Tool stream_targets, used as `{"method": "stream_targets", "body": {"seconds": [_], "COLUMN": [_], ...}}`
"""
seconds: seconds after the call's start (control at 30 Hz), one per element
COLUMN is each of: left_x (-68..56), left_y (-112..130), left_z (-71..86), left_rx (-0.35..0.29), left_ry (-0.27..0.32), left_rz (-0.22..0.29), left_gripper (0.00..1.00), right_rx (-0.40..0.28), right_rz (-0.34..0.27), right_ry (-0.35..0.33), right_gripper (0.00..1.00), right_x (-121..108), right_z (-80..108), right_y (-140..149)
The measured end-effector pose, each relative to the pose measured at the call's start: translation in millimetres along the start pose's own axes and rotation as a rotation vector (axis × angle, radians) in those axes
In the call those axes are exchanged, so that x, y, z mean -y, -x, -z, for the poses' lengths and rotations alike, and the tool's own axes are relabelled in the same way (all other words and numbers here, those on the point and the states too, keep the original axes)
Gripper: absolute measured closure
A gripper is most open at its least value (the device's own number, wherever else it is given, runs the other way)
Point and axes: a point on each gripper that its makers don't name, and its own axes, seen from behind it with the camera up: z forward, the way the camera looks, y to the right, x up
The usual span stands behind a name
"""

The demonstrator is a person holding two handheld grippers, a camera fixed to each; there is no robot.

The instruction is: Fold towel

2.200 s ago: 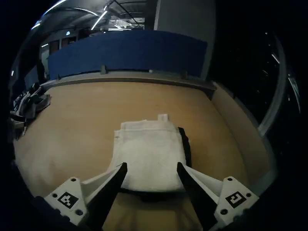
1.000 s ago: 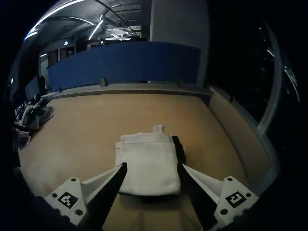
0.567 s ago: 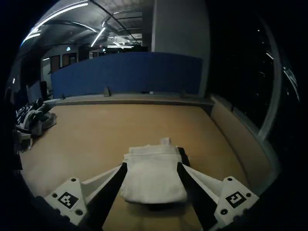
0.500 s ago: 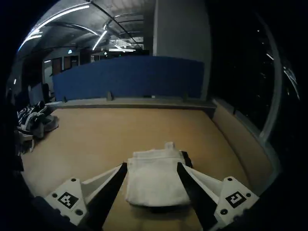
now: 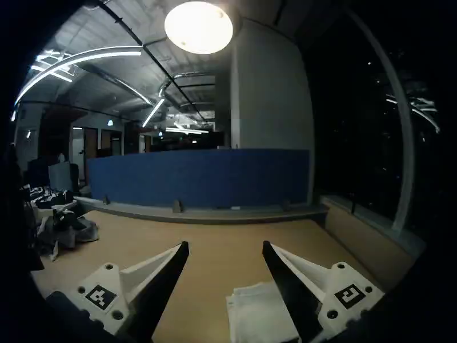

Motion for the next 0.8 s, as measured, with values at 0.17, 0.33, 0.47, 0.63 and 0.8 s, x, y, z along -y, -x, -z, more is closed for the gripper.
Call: {"method": "stream_targets", "body": {"seconds": [0.17,0.33,0.47,0.63,0.8], "left_x": [9.6,20.0,25.3,34.0,40.7], "left_y": [-23.0,-30.7,-35.9,-39.0,-40.5], "left_z": [6.7,10.7,13.1,13.5,12.3], "left_rx": [-0.096,-0.126,-0.147,-0.157,-0.164], "left_ry": [-0.043,-0.068,-0.074,-0.081,-0.087], "left_rz": [-0.012,-0.022,-0.033,-0.043,-0.053], "left_gripper": [0.12,0.12,0.12,0.12,0.12], "right_rx": [-0.053,-0.071,-0.071,-0.072,-0.07], "right_rz": [0.005,-0.004,-0.011,-0.031,-0.038], "right_ry": [0.007,-0.009,-0.015,-0.02,-0.01], "right_gripper": [0.0,0.0,0.0,0.0,0.0], "right_x": [14.7,26.7,33.0,37.3,38.5], "right_z": [-3.3,-5.1,-6.6,-9.1,-12.1], "right_y": [-15.5,-21.3,-22.7,-23.3,-22.7]}}
